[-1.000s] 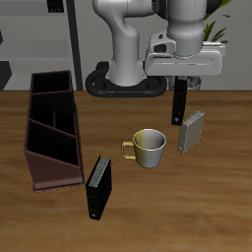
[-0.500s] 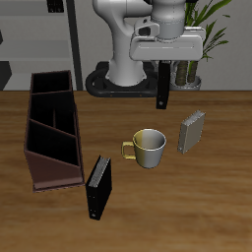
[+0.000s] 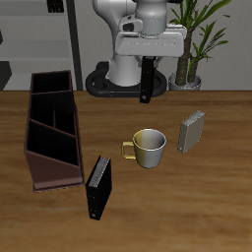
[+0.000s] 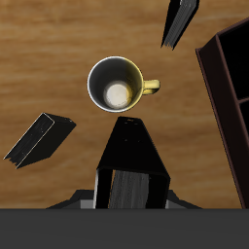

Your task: Place the left black book into the right desk caddy's right compartment

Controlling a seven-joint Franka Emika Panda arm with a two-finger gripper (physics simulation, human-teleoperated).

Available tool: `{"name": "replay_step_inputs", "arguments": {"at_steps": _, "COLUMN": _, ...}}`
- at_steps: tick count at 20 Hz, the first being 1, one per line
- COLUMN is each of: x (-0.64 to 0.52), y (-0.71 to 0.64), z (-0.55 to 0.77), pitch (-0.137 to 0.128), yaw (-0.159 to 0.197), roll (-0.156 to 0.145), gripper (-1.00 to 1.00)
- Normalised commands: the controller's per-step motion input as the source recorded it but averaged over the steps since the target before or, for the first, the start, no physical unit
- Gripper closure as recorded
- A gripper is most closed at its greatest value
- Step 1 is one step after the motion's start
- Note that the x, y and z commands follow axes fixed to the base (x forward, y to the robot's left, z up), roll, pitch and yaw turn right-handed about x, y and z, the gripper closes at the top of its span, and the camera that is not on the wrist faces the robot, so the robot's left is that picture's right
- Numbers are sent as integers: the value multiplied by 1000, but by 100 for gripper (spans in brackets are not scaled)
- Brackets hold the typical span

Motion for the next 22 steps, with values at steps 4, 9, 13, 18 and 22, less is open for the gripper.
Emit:
{"name": "replay_step_inputs", "arguments": {"at_steps": 4, "x": -408, "y": -275, "z": 62, "pitch": -22, "yaw": -9, "roll": -13, "gripper": 100}}
{"name": "replay_step_inputs", "arguments": {"at_steps": 9, "x": -381, "y": -293, "z": 155, "pitch": -49, "yaw": 0, "roll": -19, "gripper": 100}}
{"name": "replay_step_inputs", "arguments": {"at_steps": 13, "x": -255, "y": -280, "z": 36, "pitch": -3, "yaw": -4, "roll": -22, "gripper": 100}}
{"name": "replay_step_inputs", "arguments": {"at_steps": 18, "x": -293, "y": -378, "z": 36, "pitch": 15, "yaw": 35, "roll": -16, "gripper": 100}}
{"name": "replay_step_inputs", "arguments": {"at_steps": 22, "x": -230, "y": -410, "z": -19, "pitch": 14, "yaw": 25, "roll": -20, "gripper": 100}}
